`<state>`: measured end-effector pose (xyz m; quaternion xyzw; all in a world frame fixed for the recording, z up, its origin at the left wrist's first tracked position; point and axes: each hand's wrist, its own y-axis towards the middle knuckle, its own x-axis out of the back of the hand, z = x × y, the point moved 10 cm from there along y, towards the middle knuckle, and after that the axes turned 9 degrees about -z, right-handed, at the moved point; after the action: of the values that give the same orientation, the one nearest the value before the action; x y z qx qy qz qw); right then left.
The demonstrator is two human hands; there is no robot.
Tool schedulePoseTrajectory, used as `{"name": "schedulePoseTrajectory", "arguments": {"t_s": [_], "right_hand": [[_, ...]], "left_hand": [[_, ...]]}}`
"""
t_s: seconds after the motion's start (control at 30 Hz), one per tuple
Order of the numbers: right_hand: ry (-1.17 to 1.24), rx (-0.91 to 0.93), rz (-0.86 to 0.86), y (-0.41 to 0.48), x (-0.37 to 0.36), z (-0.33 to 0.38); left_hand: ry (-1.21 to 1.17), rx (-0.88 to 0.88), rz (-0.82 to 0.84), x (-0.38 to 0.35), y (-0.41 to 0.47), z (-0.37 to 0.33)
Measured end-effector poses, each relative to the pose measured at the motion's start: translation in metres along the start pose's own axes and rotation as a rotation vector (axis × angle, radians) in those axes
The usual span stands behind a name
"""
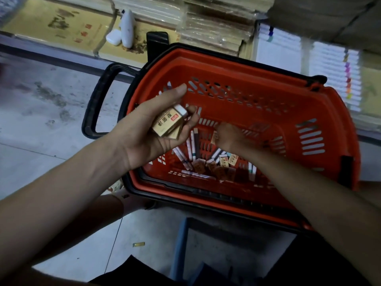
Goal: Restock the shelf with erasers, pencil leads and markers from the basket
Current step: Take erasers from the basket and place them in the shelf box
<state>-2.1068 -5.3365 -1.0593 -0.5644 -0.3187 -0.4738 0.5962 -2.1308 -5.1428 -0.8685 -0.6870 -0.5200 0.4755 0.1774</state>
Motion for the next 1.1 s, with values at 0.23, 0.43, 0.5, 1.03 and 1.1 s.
{"name": "schedulePoseTrajectory", "arguments": {"t_s": [0.23,0.43,0.5,1.03,1.1], "right_hand": [[-0.091,-0.02,0.037,0.014,-0.063,-0.009],[-0.041,0.054,-0.012,0.017,-0.062,-0.011],[-0.019,0.119,-0.003,0.012,-0.057,-0.009],[-0.275,0.331,0.11,-0.057,-0.079,-0.034],[-0.363,0.382,0.091,-0.057,-0.079,-0.026]], "left_hand": [[0.025,-0.013,-0.032,0.011,0.01,0.0],[0.148,-0.036,-0.045,0.009,0.013,-0.002],[0.168,-0.03,-0.045,0.008,0.014,0.0],[0.267,-0.014,-0.049,-0.002,0.013,0.018],[0.255,-0.008,-0.046,-0.001,0.014,0.018]]}}
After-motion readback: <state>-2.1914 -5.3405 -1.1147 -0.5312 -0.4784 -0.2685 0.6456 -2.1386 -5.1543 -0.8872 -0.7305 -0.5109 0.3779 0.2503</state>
